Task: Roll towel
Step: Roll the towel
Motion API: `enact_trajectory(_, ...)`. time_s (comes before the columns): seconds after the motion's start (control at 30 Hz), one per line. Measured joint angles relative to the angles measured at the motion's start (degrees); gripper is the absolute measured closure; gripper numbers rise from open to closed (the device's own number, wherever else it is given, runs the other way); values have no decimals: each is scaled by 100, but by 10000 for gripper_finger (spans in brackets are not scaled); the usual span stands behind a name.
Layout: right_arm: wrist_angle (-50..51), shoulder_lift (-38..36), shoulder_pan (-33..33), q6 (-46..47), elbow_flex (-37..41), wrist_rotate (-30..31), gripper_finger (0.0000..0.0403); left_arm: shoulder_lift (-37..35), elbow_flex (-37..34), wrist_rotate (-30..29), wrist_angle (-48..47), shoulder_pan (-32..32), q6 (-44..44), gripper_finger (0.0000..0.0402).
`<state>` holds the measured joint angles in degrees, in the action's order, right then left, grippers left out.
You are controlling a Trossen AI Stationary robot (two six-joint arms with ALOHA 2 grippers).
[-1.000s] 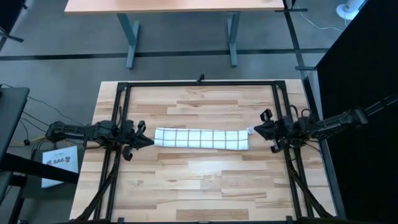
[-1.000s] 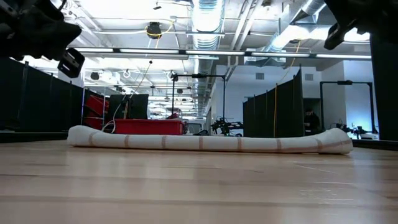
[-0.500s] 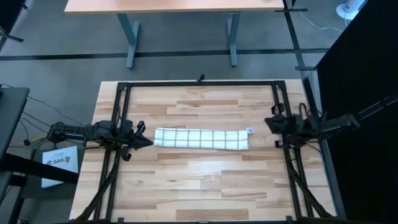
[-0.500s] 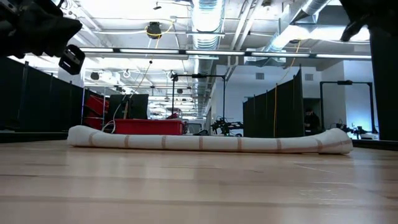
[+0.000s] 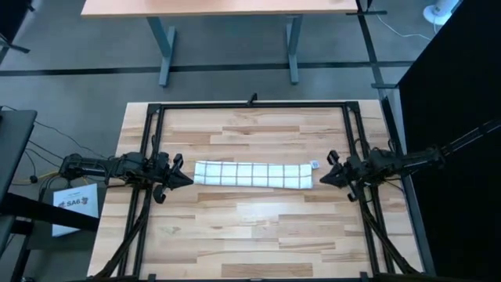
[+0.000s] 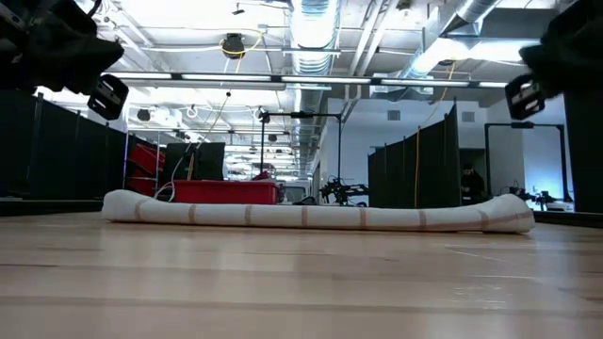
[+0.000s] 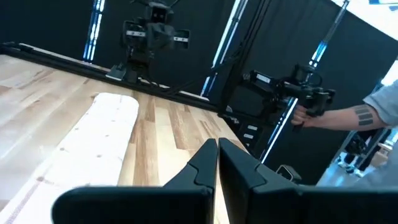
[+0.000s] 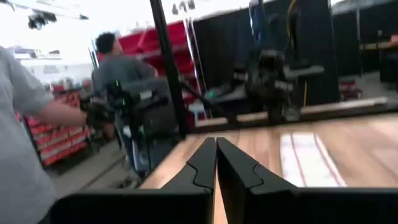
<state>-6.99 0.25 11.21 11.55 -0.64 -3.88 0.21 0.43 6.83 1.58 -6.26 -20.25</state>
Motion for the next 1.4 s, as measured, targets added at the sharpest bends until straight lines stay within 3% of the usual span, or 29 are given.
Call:
enact_trajectory(0.3, 779, 4, -439, -295, -62, 76, 403, 7, -2, -683, -126, 22, 642, 402)
enact_trajectory(0.7, 810, 50, -909, -193, -68, 127, 403, 11, -4, -359, -70, 26, 864, 401)
enact_trajectory(1.4, 814, 49, -912, -199, -68, 133, 403, 15, -4, -417, -79, 26, 1073, 402)
